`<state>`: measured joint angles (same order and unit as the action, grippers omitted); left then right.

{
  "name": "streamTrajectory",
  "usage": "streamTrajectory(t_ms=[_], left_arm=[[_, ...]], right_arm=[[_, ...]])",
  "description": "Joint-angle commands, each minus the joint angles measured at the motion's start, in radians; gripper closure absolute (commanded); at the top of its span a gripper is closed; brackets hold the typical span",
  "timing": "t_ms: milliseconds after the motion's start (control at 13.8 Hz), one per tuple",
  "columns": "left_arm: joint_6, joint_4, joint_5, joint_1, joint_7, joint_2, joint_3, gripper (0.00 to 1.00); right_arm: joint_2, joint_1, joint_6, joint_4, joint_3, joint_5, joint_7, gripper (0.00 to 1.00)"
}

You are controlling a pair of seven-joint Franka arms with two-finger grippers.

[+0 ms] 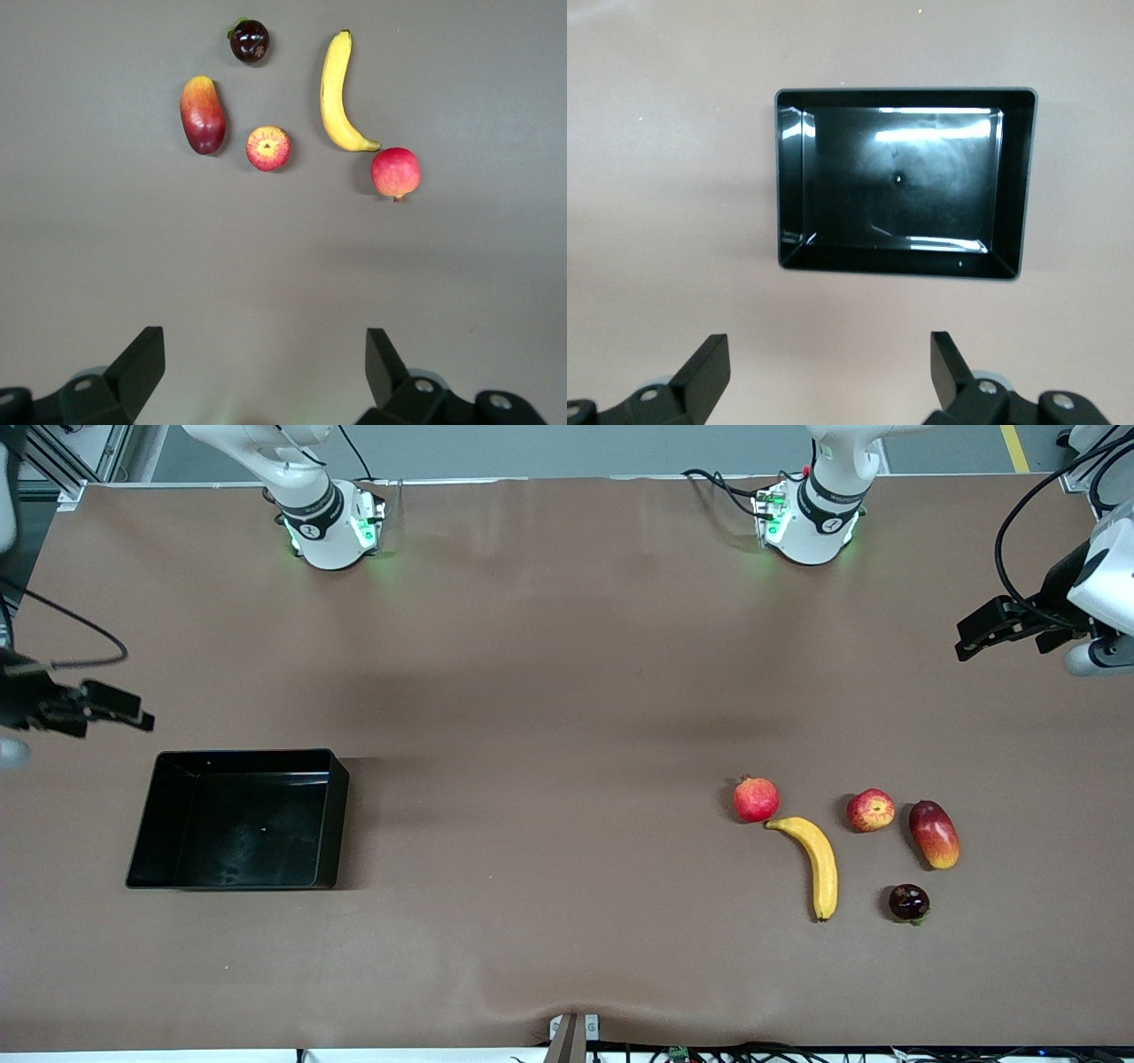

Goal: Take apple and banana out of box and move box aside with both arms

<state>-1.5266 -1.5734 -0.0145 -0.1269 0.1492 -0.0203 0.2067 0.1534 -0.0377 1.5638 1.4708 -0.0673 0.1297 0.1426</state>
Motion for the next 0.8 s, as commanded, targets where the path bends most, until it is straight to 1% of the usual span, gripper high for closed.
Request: streamTrajectory(t_ms=[0, 145, 289, 362, 507, 724], left_arm=[[0.020, 0.018, 0.013, 0.003, -0.010, 0.006, 0.003, 0.00], [0.020, 0.018, 0.013, 0.000, -0.014, 0.006, 0.005, 0.00], [0.020, 0.019, 0.016, -0.008, -0.017, 0.006, 0.005, 0.00], [0.020, 0.019, 0.014, -0.008, -0.017, 0.006, 0.005, 0.00], [0.020, 0.018, 0.014, -0.007, -0.017, 0.006, 0.005, 0.00], [0.020, 0.018, 0.014, -0.008, -0.017, 0.006, 0.005, 0.00]], right_arm=[[-0.060, 0.005, -0.066, 0.029, -0.006, -0.010, -0.030, 0.00], [-0.093, 0.035, -0.087, 0.034, -0.006, -0.034, -0.089, 0.00], [-0.098, 0.053, -0.088, 0.036, -0.003, -0.079, -0.097, 0.00], [-0.104, 0.055, -0.088, 0.040, -0.002, -0.087, -0.097, 0.00], [-0.106, 0.047, -0.082, 0.057, -0.003, -0.085, -0.097, 0.00], [-0.121, 0.052, -0.108, 0.048, -0.003, -0.085, -0.103, 0.00]])
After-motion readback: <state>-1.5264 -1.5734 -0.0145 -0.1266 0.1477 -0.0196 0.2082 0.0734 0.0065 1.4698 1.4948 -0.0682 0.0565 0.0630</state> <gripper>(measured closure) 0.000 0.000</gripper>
